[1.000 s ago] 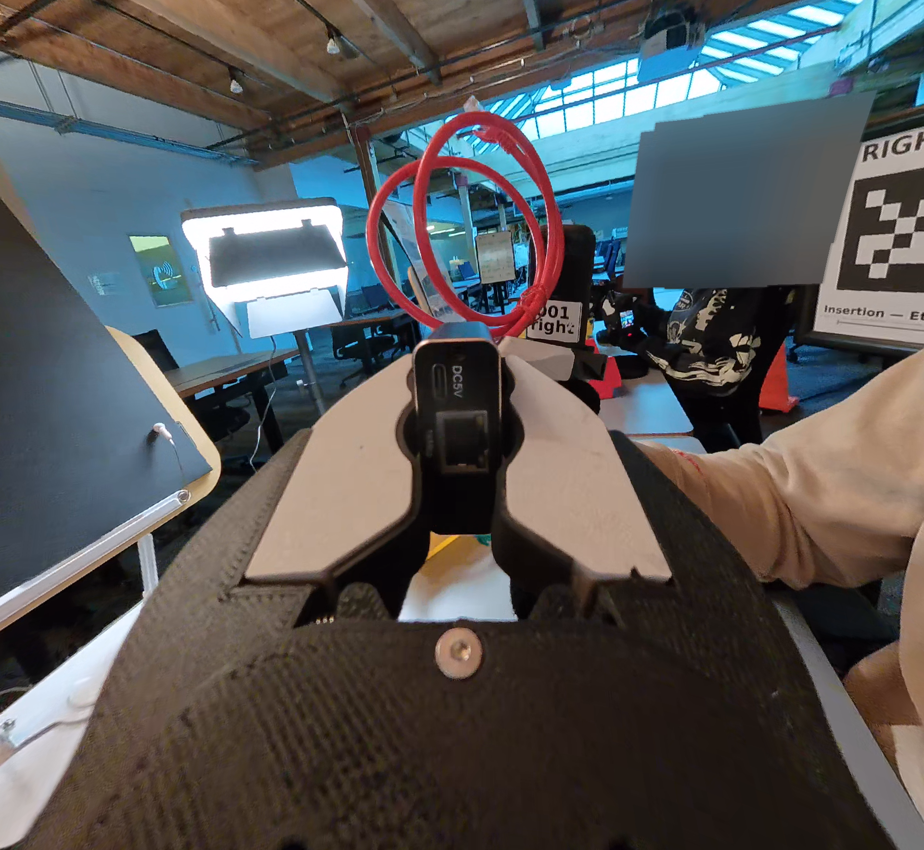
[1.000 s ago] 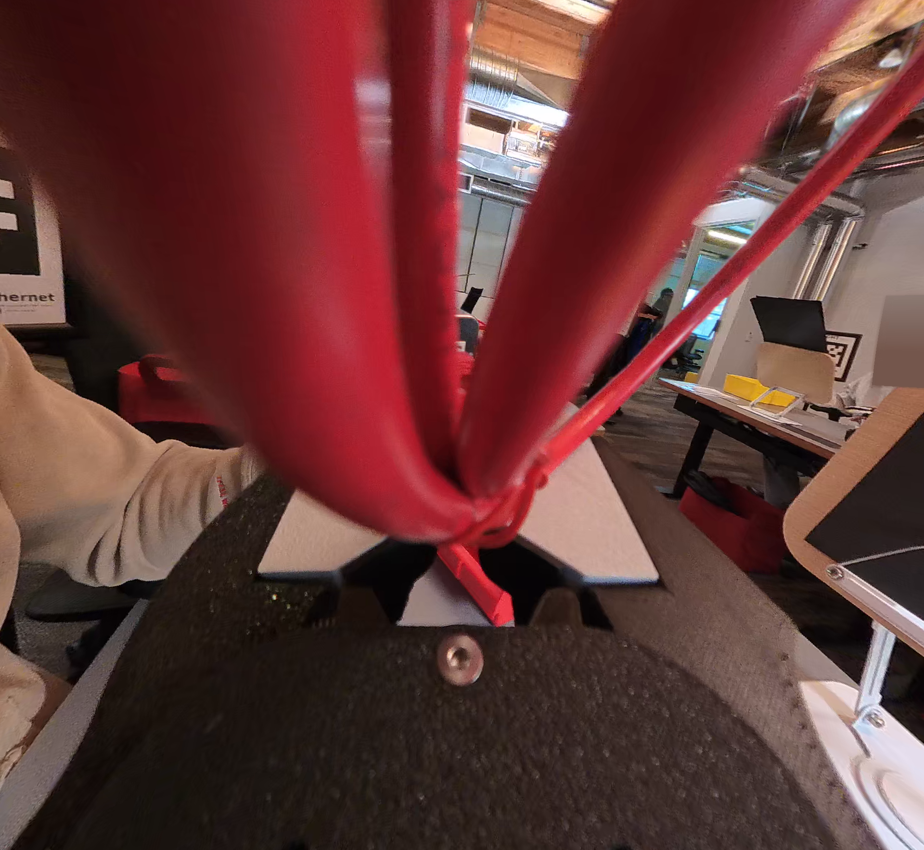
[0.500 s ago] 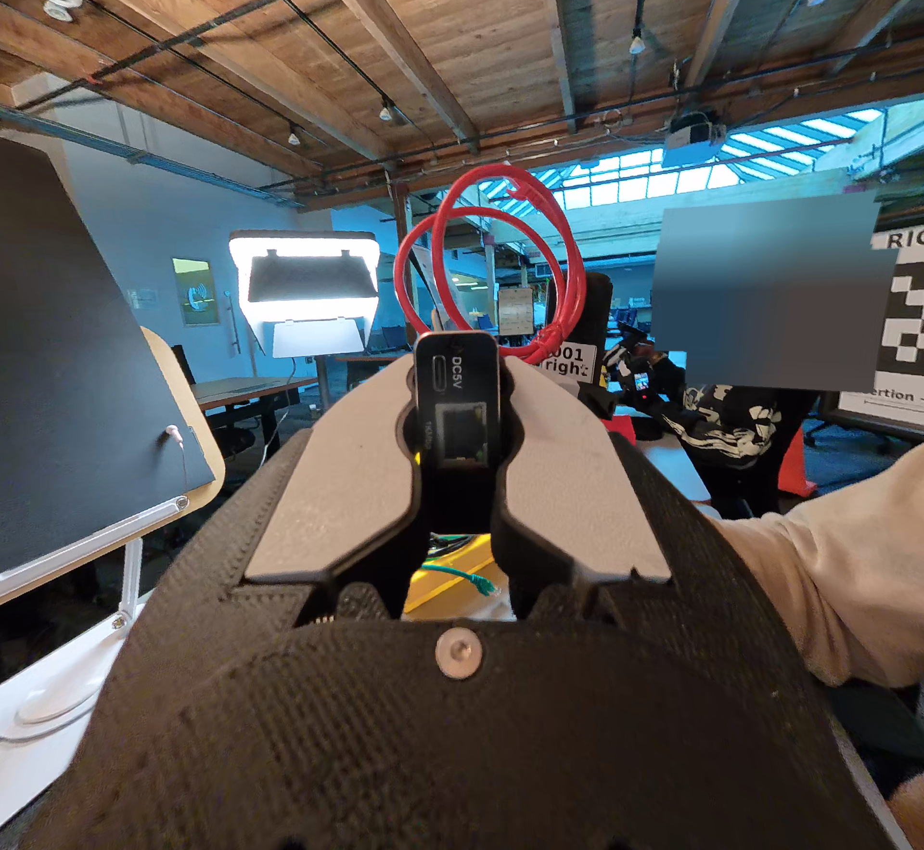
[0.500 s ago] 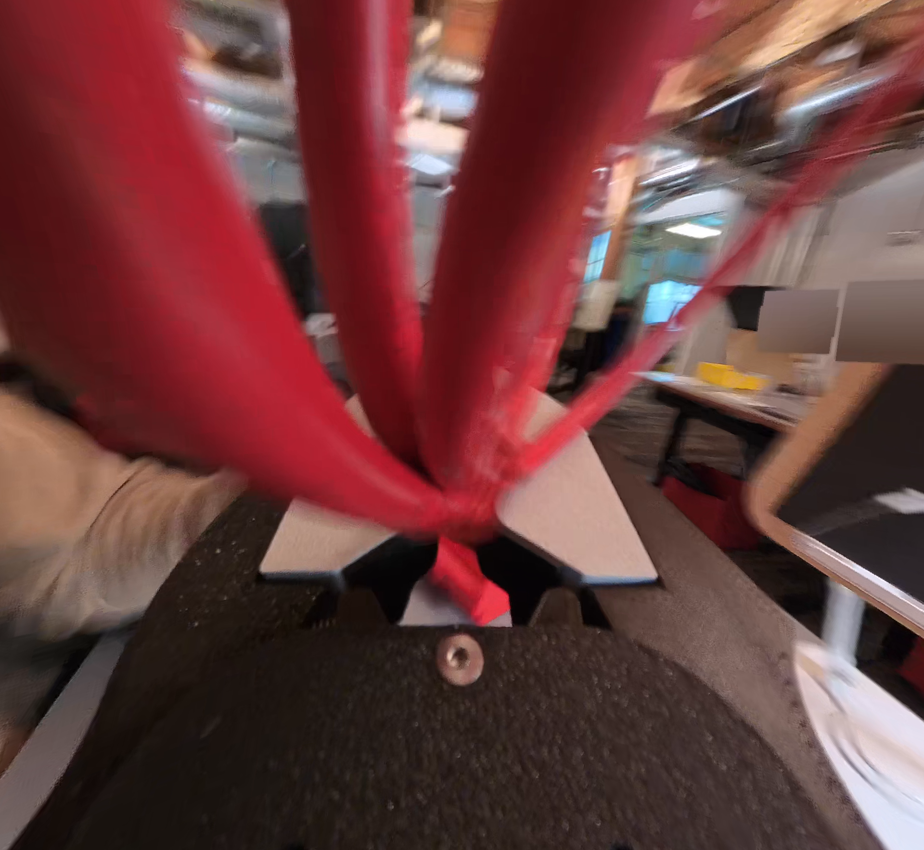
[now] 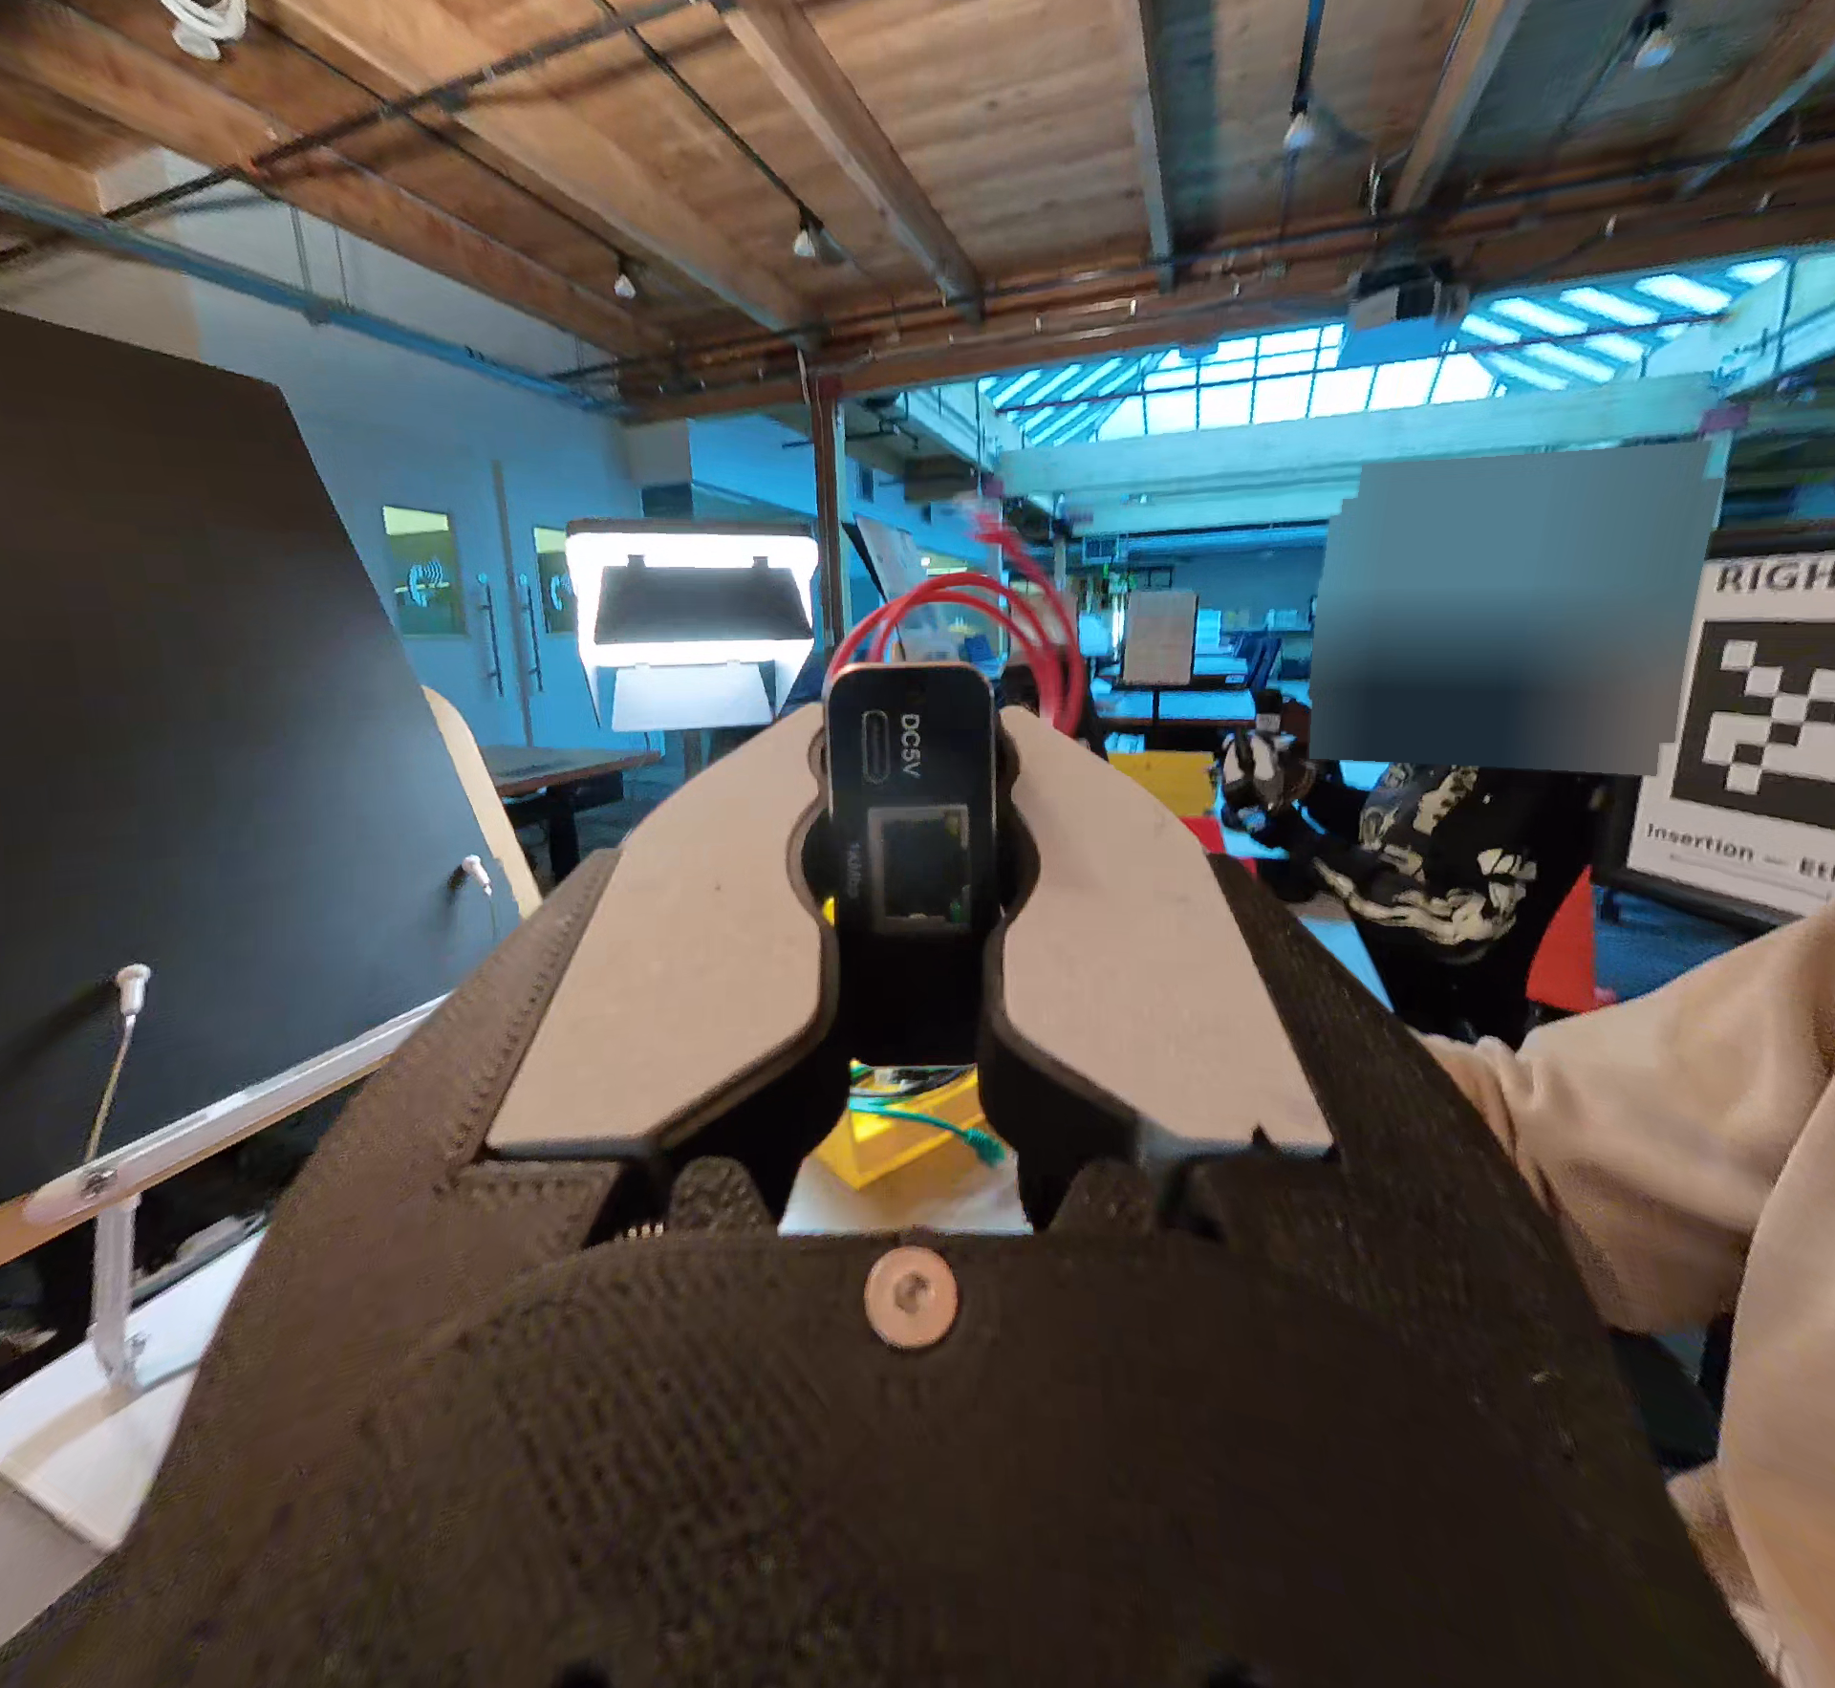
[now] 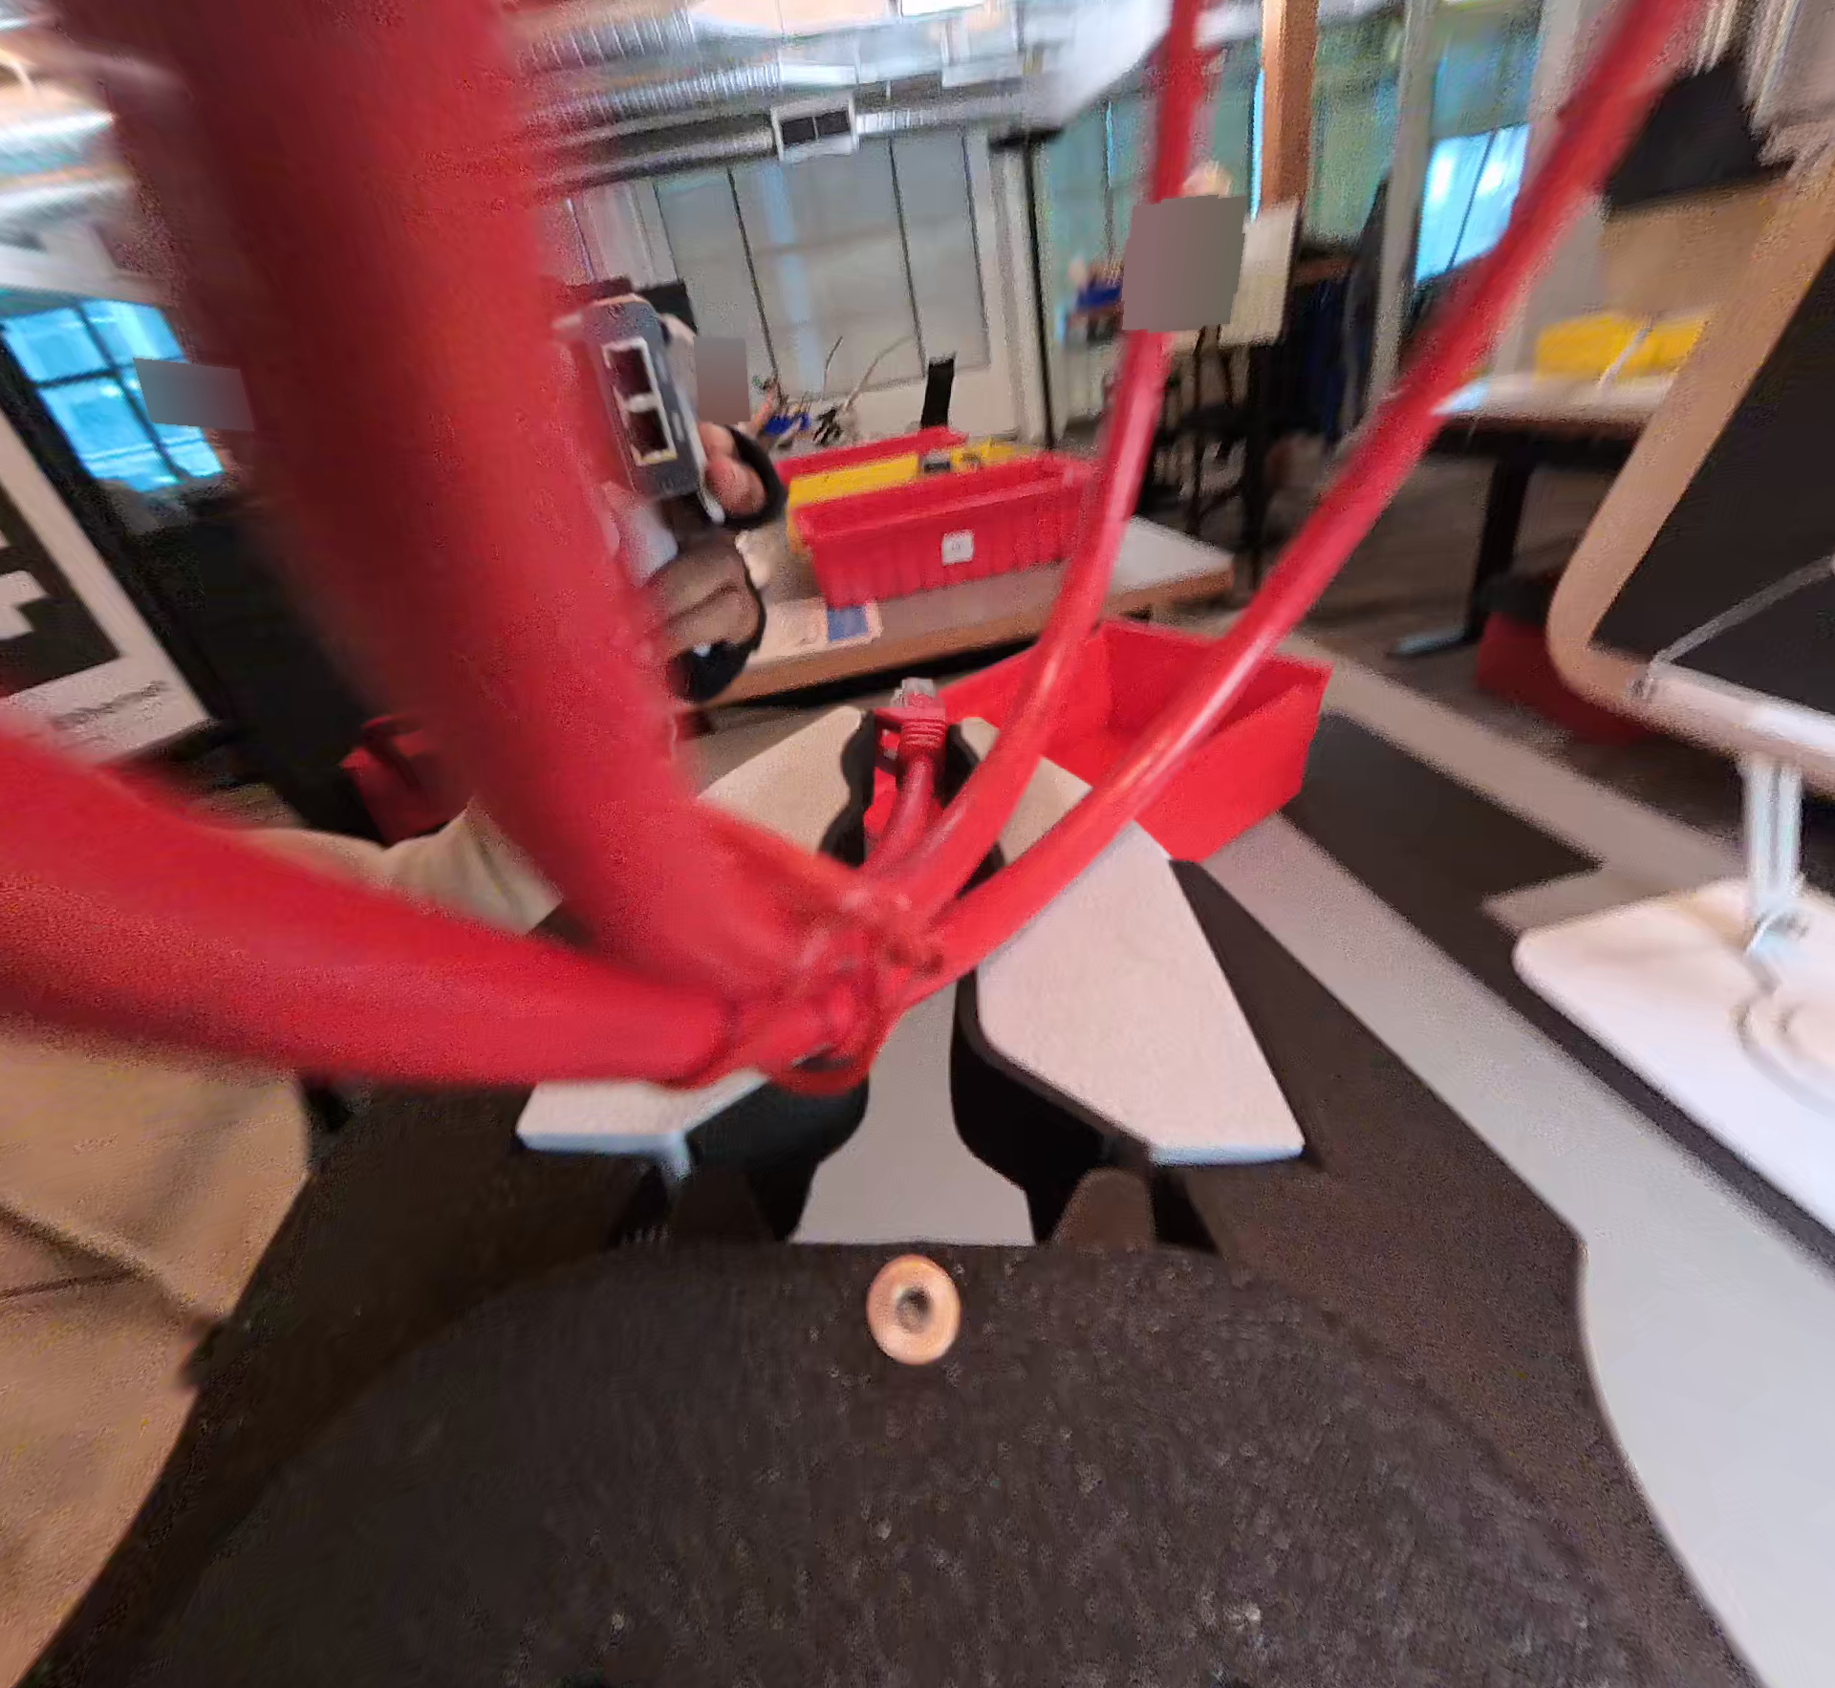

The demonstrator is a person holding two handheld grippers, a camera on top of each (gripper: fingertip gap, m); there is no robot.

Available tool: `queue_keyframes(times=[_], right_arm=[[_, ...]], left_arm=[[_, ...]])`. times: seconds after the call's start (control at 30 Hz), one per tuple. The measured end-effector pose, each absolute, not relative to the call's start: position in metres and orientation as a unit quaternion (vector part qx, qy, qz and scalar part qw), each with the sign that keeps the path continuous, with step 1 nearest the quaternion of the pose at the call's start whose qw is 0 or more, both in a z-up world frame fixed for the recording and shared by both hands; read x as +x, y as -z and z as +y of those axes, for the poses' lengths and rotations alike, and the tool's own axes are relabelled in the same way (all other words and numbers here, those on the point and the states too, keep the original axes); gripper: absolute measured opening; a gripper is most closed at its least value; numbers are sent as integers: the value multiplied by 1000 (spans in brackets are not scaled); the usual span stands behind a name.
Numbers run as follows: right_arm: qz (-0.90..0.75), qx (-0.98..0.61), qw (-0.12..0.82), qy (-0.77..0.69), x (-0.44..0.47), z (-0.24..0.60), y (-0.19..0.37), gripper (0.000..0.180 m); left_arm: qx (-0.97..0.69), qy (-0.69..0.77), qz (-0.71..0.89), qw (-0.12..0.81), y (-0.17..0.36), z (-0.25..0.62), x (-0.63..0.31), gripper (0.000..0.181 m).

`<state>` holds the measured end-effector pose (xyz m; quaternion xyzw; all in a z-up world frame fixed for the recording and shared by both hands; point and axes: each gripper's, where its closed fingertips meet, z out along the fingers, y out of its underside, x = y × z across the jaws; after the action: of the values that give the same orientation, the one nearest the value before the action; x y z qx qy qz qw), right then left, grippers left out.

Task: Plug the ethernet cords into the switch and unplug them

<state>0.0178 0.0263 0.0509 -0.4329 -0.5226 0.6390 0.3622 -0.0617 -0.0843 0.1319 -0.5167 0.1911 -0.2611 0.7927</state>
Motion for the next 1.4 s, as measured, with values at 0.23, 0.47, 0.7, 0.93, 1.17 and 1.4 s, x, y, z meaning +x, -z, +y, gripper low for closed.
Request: queue_keyframes(times=[0.23,0.47,0.7,0.93,1.17,1.4], right_arm=[[-578,-594,218,-515,56,86,46,13],[-639,-646,80,-410,150,125,75,13],[-624,-710,4,-327,219,170,89,11],[-633,-713,78,-292,217,196,63,10],[-647,-679,228,-262,204,213,0,9],[-588,-673,400,-204,201,248,-35,0]], left_arm=[[-541,217,203,787,-128,-81,-68,27],[-559,214,217,771,-118,-71,-59,27],[-566,210,228,764,-113,-67,-53,27],[-567,209,227,764,-111,-65,-55,26],[-574,203,230,759,-106,-61,-53,26],[-571,208,231,760,-107,-61,-51,27]])
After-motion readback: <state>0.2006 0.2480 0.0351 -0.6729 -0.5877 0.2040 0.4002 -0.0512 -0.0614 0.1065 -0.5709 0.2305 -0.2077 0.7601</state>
